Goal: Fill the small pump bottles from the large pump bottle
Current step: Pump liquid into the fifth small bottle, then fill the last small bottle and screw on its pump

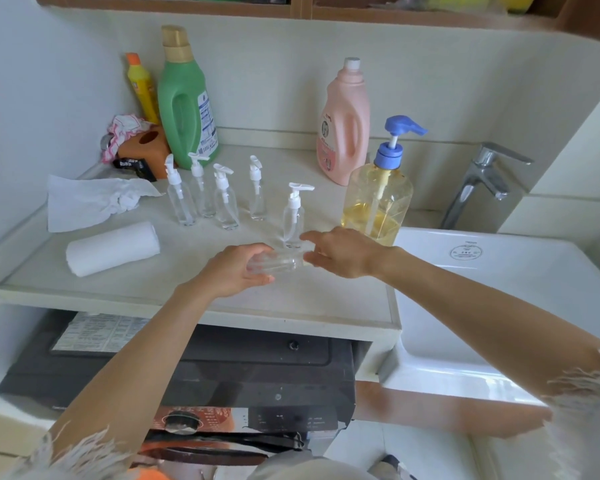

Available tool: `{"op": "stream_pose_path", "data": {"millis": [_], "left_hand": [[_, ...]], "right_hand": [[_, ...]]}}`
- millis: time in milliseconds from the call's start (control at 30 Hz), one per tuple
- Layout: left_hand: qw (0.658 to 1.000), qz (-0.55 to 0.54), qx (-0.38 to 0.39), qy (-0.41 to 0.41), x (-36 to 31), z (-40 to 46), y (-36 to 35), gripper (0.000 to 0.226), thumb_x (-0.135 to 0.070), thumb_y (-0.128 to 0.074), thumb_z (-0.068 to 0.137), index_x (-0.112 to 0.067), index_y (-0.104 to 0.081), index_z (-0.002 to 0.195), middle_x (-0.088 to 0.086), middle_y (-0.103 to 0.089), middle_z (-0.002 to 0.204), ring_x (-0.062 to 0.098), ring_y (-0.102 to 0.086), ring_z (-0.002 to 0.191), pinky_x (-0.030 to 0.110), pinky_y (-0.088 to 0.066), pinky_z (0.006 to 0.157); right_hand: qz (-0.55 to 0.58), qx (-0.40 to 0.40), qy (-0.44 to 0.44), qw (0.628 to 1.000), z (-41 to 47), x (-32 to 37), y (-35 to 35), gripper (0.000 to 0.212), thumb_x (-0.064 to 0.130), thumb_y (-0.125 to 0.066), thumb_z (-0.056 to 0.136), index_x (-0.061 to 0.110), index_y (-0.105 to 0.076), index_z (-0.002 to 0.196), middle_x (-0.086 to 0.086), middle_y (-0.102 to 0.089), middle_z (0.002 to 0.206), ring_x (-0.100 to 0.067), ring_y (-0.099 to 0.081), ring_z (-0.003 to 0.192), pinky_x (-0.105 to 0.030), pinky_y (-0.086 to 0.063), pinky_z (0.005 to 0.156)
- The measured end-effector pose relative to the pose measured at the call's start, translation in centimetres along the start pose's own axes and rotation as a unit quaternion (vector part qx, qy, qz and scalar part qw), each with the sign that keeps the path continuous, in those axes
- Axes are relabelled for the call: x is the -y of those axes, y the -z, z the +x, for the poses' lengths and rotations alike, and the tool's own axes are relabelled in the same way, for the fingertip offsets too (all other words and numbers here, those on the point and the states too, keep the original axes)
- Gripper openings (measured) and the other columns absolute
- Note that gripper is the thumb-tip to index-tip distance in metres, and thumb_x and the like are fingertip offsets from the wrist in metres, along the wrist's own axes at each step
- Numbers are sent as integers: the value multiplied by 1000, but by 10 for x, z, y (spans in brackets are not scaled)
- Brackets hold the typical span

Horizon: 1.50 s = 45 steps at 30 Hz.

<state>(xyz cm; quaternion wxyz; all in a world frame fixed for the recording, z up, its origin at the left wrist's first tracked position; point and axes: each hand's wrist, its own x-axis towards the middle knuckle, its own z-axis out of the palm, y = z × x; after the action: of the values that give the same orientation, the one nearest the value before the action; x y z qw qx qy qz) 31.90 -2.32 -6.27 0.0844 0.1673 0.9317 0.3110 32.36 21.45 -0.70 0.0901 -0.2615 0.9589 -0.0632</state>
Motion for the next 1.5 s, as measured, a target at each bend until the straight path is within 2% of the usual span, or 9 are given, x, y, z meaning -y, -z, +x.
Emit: {"op": "stream_pose_path", "data": {"millis": [267, 467, 700, 867, 1033, 1167, 1300, 1433, 1500], "left_hand": [[999, 49, 14, 1, -1, 8, -1, 53, -44, -73, 79, -34, -53, 127, -8, -59, 124, 14, -58, 107, 40, -47, 95], [996, 78, -7, 47, 14, 9, 6, 54, -46, -72, 80, -31, -52, 129, -6, -59, 116, 15, -57, 99, 37, -47, 90], [975, 131, -103, 145, 38, 3, 15, 52, -46, -60, 89, -21, -46, 132, 4, -48, 130, 27, -47, 118, 39, -42, 88], [982, -41, -178, 40, -3, -1, 9, 48, -39, -59, 90, -14, -49, 130, 3, -53, 117, 16, -49, 111, 28, -35, 93], [977, -166, -123, -61, -76, -3, -8, 53, -49, -50, 89, -15, -45, 130, -13, -58, 117, 3, -54, 112, 32, -43, 100], [974, -163, -102, -117, -125, 11, -23, 56, -57, -48, 86, -11, -48, 117, 2, -65, 111, 17, -63, 105, 34, -48, 90], [978, -84, -119, -149, -170, 24, -34, 47, -45, -59, 89, -10, -51, 120, -5, -66, 92, 23, -64, 92, 31, -46, 75], [982, 52, -77, -165, -205, 40, -28, 39, -46, -61, 88, -20, -59, 118, -8, -67, 88, 20, -64, 82, 33, -49, 77], [968, 45, -155, -190, -209, 54, -12, 32, -46, -57, 87, -21, -69, 105, -6, -71, 90, 20, -66, 81, 39, -53, 78]], "right_hand": [[26, -14, -7, 1000, 6, -9, -2, 23, 40, -56, 94, 22, -66, 105, 8, -68, 103, -17, -59, 101, -33, -42, 91], [14, 4, -56, 998, 2, -18, -7, 47, 38, -61, 91, 21, -48, 133, 5, -64, 114, -18, -55, 108, -31, -42, 87], [34, 9, -125, 991, -2, -35, -51, 31, 42, -64, 89, 23, -64, 112, 2, -63, 110, -20, -59, 99, -34, -51, 85], [94, -61, -116, 987, -10, -30, -40, 44, 44, -67, 87, 18, -62, 122, 2, -65, 114, -17, -60, 102, -31, -50, 88], [451, -224, -54, 862, -35, -13, 7, 29, 32, -67, 89, 20, -66, 115, 10, -66, 101, -6, -65, 96, -21, -50, 88], [503, -256, 11, 825, -56, -18, 22, 11, 15, -69, 88, 25, -68, 92, 3, -70, 93, -10, -67, 88, -26, -51, 90], [514, -298, -25, 804, -80, -46, 29, 11, 12, -73, 84, 20, -71, 91, 1, -73, 91, -14, -70, 89, -33, -54, 87], [528, -336, -25, 780, -103, -72, 43, 17, 8, -73, 83, 21, -67, 92, 6, -72, 87, -11, -70, 87, -23, -52, 82], [494, -387, -66, 776, -109, -88, 55, 17, 14, -76, 80, 18, -66, 94, 9, -69, 81, -5, -67, 79, -19, -49, 78]]}}
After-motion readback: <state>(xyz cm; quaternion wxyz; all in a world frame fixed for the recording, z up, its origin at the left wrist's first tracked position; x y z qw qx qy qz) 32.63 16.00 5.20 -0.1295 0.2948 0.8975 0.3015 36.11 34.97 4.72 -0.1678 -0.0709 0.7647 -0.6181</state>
